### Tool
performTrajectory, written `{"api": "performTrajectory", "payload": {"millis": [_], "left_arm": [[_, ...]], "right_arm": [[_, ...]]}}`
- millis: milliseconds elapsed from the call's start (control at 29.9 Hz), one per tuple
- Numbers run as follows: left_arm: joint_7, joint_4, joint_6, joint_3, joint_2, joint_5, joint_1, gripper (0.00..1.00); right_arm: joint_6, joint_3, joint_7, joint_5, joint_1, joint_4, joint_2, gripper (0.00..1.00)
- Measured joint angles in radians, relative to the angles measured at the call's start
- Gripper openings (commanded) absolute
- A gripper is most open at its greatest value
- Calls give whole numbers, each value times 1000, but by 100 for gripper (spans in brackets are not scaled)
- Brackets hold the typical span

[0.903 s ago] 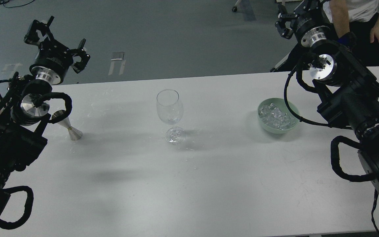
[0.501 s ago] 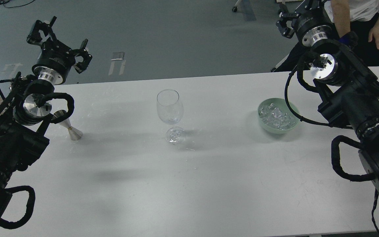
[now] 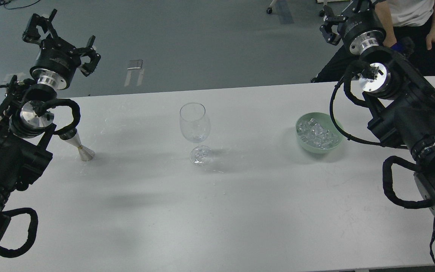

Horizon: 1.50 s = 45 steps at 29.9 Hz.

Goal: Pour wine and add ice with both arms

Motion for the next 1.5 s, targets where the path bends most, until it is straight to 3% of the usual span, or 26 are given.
{"api": "performTrajectory", "payload": {"millis": [368, 869, 1103, 1504], "left_arm": [[1, -9, -39, 0, -10, 1, 13, 98], [8, -34, -28, -3, -8, -10, 13, 98], [8, -236, -13, -37, 37, -12, 123, 98], [40, -617, 30, -176, 213, -204, 459, 98]], "right_arm": [[4, 0, 0, 1, 10, 6, -1, 100], [3, -8, 0, 1, 11, 56, 13, 100], [3, -15, -3, -1, -5, 126, 6, 100], [-3, -22, 3, -3, -49, 146, 3, 100]]}}
